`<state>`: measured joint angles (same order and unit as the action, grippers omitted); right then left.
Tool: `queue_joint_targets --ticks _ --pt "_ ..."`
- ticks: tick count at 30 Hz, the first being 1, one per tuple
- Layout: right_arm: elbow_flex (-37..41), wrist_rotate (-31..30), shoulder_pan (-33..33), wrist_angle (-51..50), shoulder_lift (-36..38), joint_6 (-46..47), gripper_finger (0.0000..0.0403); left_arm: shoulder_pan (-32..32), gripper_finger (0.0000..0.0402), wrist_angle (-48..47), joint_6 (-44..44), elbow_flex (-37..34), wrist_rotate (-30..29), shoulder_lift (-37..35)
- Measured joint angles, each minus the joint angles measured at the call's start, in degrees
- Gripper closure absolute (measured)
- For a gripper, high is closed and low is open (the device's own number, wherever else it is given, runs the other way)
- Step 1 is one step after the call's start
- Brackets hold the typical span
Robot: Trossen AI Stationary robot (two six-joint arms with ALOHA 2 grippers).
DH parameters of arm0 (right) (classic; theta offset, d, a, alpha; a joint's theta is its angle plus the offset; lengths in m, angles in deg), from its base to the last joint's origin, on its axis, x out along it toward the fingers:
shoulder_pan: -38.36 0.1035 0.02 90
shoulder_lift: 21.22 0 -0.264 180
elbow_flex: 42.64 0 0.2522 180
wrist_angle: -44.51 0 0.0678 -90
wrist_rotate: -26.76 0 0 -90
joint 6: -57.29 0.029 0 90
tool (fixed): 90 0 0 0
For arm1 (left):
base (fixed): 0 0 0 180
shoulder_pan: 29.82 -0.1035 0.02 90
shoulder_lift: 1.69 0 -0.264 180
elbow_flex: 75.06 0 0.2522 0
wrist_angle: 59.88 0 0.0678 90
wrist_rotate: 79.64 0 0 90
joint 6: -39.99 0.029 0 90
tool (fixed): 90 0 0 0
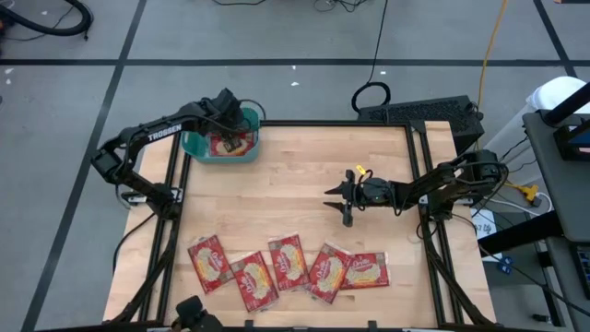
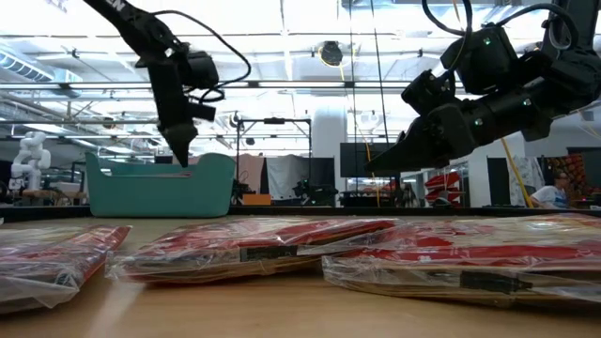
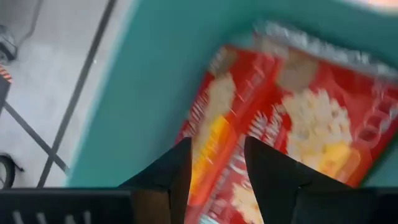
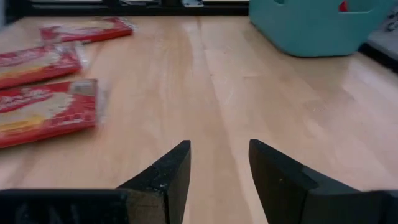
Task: Sort popcorn bags into baskets
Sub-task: Put the red popcorn bag into the green bin
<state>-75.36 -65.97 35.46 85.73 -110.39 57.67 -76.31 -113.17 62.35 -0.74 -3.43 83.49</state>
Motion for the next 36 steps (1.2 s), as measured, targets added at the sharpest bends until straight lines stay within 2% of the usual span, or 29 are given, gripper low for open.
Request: queue_joint_targets --ticks 7,13,17,21,25,28,29,36 --pt "0.0 1.4 0.0 0.03 0.0 0.23 0.0248 2.3 0.022 -1.28 -0.63 -0.97 -3.23 -0.02" --pt "0.0 1.38 0.0 0.13 0.0 0.07 0.0248 2.42 0.0179 3.61 1.07 -5.7 -6.21 -0.07" --pt "0.0 1.38 0.0 0.12 0.0 0.03 0.0248 2.62 0.017 8.3 2.22 -9.19 -9.56 -0.07" --pt "0.0 1.36 0.0 0.09 0.0 -0.56 0.0248 3.53 0.0209 13.66 7.3 -12.46 -9.99 -0.07" --pt "0.0 1.36 0.0 0.07 0.0 -0.8 0.0248 4.31 0.0296 16.93 10.16 -14.1 -12.31 -0.07" --pt "0.0 1.35 0.0 0.07 0.0 -0.8 0.0248 6.33 0.0373 15.13 9.89 -13.52 -16.62 -0.07" --pt "0.0 1.35 0.0 0.07 0.0 -0.8 0.0248 7.07 0.0385 14.54 9.44 -13.08 -17.55 -0.12" --pt "0.0 1.34 0.0 0.04 0.0 -0.83 0.0248 14.86 0.038 9.73 7.19 -9.8 -24.07 -0.22"
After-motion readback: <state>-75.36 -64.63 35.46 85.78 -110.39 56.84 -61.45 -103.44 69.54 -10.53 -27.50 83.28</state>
